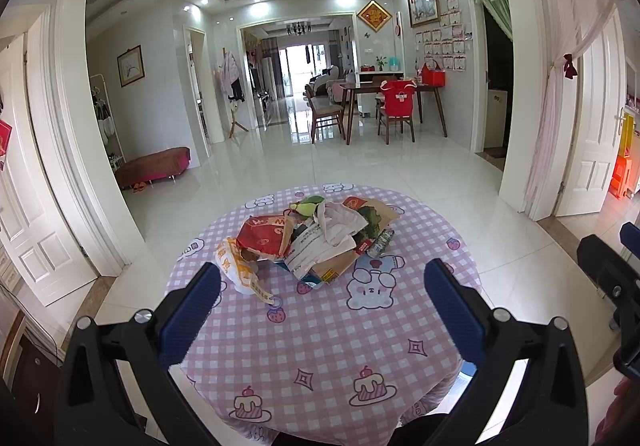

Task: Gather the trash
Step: 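Approach the trash pile on the table with both tools open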

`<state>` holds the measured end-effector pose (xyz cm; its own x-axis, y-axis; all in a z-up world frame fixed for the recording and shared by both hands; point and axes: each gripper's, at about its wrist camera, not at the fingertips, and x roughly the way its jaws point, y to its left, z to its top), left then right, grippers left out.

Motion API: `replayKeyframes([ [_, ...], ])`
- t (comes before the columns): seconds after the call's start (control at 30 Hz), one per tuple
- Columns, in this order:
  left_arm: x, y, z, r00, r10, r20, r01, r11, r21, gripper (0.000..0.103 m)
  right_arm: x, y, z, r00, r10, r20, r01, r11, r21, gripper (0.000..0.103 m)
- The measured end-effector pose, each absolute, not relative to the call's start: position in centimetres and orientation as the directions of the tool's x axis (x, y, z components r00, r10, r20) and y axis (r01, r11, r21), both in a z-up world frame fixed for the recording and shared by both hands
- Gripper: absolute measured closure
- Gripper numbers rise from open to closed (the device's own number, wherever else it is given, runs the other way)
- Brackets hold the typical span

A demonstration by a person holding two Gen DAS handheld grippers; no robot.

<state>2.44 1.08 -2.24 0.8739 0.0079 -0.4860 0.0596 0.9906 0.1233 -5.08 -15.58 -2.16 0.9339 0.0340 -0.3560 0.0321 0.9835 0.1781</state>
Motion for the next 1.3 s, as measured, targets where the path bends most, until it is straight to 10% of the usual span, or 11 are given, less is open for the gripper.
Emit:
replayKeyframes([
  [1.3,3.4,1.4,-3.0,0.868,0.005,-0.497,0.061,0.991,0.116,0.004,-4.1,-14.8,-3.1,0.930,0.045,-0.366,0.020,0.985,0.171,0.005],
])
